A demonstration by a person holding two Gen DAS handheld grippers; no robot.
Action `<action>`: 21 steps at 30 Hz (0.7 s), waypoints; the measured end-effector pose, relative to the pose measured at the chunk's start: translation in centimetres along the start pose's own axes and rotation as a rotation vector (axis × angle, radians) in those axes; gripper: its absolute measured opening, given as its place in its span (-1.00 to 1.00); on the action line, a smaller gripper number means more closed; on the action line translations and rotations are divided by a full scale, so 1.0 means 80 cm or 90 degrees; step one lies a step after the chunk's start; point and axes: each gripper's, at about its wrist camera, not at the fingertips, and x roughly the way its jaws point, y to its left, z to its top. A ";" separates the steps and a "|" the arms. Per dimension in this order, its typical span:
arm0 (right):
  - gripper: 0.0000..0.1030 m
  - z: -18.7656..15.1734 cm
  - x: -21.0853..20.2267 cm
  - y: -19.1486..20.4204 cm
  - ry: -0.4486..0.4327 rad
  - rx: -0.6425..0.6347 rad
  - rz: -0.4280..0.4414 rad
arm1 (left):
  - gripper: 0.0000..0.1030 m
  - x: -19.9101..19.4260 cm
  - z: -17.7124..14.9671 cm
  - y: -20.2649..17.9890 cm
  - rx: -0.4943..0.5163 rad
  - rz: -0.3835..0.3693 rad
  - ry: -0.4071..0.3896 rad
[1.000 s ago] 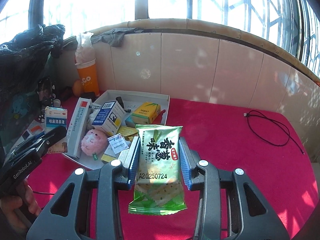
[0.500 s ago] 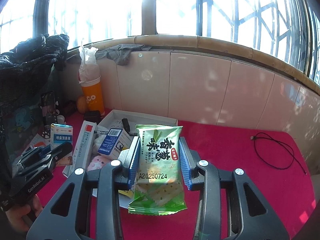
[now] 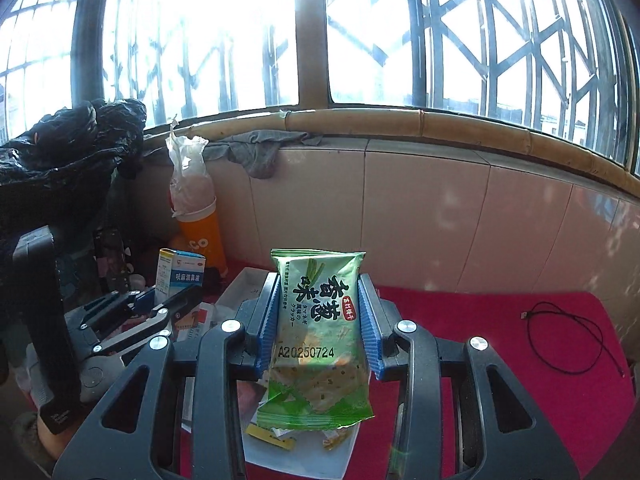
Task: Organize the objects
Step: 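Lower the small box and snack pack into the tray and open both tools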
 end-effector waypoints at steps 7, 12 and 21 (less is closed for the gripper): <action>-0.29 -0.013 0.051 0.006 0.047 0.012 0.017 | -0.52 0.053 -0.009 0.006 0.004 0.021 0.060; -0.29 -0.037 0.093 -0.001 0.102 0.051 0.039 | -0.52 0.090 -0.008 0.013 0.012 0.041 0.104; -0.29 -0.069 0.142 -0.004 0.162 0.088 0.060 | -0.52 0.148 -0.006 0.022 0.006 0.062 0.168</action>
